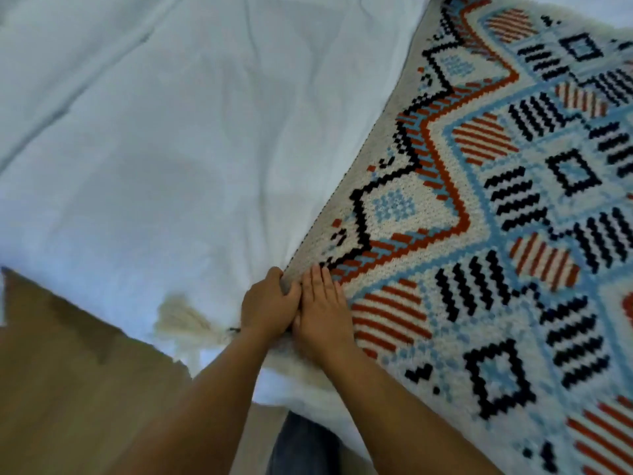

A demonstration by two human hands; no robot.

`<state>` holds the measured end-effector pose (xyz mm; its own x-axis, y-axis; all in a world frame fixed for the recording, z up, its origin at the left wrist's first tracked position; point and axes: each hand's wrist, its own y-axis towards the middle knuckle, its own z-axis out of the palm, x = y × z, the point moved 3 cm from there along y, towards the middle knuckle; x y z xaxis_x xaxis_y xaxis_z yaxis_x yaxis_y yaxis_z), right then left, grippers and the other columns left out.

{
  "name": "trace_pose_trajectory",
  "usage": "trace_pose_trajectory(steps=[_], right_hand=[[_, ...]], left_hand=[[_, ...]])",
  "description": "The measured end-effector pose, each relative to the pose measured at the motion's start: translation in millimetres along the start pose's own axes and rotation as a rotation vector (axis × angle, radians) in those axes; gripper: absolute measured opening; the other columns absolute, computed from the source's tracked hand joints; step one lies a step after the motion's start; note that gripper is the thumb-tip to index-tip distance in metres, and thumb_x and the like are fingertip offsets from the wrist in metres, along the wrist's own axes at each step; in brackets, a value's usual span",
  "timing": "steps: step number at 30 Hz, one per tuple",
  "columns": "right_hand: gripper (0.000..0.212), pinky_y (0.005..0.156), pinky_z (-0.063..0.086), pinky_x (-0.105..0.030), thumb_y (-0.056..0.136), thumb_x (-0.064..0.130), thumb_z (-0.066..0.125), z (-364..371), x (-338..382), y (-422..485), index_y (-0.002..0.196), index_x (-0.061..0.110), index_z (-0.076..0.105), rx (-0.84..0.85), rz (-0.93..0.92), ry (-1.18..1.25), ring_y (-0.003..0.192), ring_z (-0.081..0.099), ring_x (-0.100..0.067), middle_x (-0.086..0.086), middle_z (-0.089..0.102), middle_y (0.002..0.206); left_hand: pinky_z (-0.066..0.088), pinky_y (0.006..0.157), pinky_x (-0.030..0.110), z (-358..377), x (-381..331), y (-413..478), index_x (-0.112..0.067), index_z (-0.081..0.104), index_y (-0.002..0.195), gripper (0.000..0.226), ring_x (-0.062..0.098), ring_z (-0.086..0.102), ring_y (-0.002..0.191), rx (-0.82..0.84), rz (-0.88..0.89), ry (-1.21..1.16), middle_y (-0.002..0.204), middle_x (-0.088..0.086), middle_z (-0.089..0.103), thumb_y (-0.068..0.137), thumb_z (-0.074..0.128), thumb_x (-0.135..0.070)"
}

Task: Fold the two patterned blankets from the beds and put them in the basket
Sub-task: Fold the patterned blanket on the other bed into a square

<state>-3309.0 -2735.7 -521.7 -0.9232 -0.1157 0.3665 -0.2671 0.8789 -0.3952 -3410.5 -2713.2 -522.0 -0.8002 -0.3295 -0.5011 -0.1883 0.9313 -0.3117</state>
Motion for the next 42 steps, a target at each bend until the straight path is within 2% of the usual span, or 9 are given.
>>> trace_pose_trajectory(steps=[3,6,8,11,19,24,29,33,42], right_hand=[[0.063,0.113,-0.013,-0.03,0.099,0.038,0.021,16,7,-40,0.147,0.008,-0.007,0.016,-0.072,0.006,0.145,-0.01,-0.019,-0.008,-0.008,0.158],[0.063,0.113,-0.011,-0.03,0.098,0.043,0.018,33,15,-85,0.148,0.011,-0.005,0.064,-0.072,-0.003,0.145,-0.009,-0.019,-0.006,-0.007,0.158],[0.063,0.112,-0.01,-0.028,0.099,0.044,0.02,33,18,-107,0.148,0.012,-0.003,0.067,-0.038,0.042,0.145,-0.007,-0.019,-0.006,-0.005,0.159],[0.062,0.114,-0.006,-0.027,0.099,0.04,0.023,11,18,-135,0.148,0.011,0.0,0.054,0.002,0.084,0.146,-0.005,-0.019,-0.007,-0.002,0.158],[0.059,0.118,0.004,-0.035,0.1,0.036,0.027,-115,-57,-236,0.148,0.01,0.006,-0.055,0.281,0.081,0.146,0.001,-0.024,-0.01,0.003,0.158],[0.06,0.117,0.005,-0.035,0.1,0.037,0.028,-167,-136,-308,0.149,0.011,0.004,-0.135,0.499,0.105,0.146,0.001,-0.024,-0.009,0.002,0.158],[0.06,0.116,0.006,-0.032,0.099,0.034,0.033,-196,-215,-396,0.149,0.01,0.009,-0.225,0.627,0.113,0.145,0.006,-0.024,-0.011,0.007,0.158],[0.061,0.116,0.006,-0.033,0.099,0.035,0.031,-213,-278,-458,0.149,0.01,0.006,-0.218,0.644,0.08,0.145,0.003,-0.024,-0.01,0.005,0.158],[0.061,0.116,0.007,-0.034,0.097,0.035,0.032,-273,-390,-529,0.148,0.011,0.008,-0.273,0.497,0.025,0.145,0.005,-0.024,-0.009,0.008,0.158]], left_hand=[[0.042,0.061,0.034,-9,23,-33,-0.015,0.046,0.081,0.036,0.03,0.057,0.073,-0.013,-0.056,0.128,0.079,0.007,0.061,0.088,0.044,-0.05],[0.039,0.063,0.034,-24,38,-61,-0.014,0.043,0.088,0.03,0.032,0.056,0.08,-0.05,-0.132,0.197,0.094,0.014,0.062,0.094,0.039,-0.043],[0.041,0.073,0.039,-36,36,-81,-0.011,0.045,0.108,0.028,0.034,0.054,0.094,-0.086,-0.143,0.124,0.111,0.017,0.055,0.094,0.042,-0.035],[0.04,0.091,0.042,-49,15,-112,-0.008,0.036,0.131,0.047,0.033,0.044,0.115,-0.102,-0.081,0.084,0.128,0.017,0.044,0.09,0.051,-0.026],[0.042,0.092,0.038,-36,-145,-184,-0.009,0.04,0.129,0.042,0.03,0.05,0.114,0.176,0.456,0.338,0.128,0.014,0.05,0.092,0.045,-0.026],[0.041,0.095,0.041,1,-254,-230,-0.01,0.033,0.136,0.045,0.031,0.046,0.119,0.357,0.66,0.427,0.136,0.015,0.043,0.096,0.04,-0.029],[0.044,0.094,0.042,42,-352,-293,-0.01,0.035,0.133,0.042,0.03,0.047,0.116,0.419,0.874,0.542,0.133,0.013,0.044,0.096,0.039,-0.03],[0.046,0.089,0.043,82,-415,-341,-0.01,0.037,0.13,0.039,0.031,0.05,0.11,0.426,0.892,0.543,0.127,0.013,0.046,0.097,0.036,-0.031],[0.044,0.092,0.042,150,-512,-403,-0.011,0.04,0.128,0.04,0.03,0.05,0.113,0.346,0.804,0.498,0.128,0.013,0.047,0.095,0.038,-0.034]])
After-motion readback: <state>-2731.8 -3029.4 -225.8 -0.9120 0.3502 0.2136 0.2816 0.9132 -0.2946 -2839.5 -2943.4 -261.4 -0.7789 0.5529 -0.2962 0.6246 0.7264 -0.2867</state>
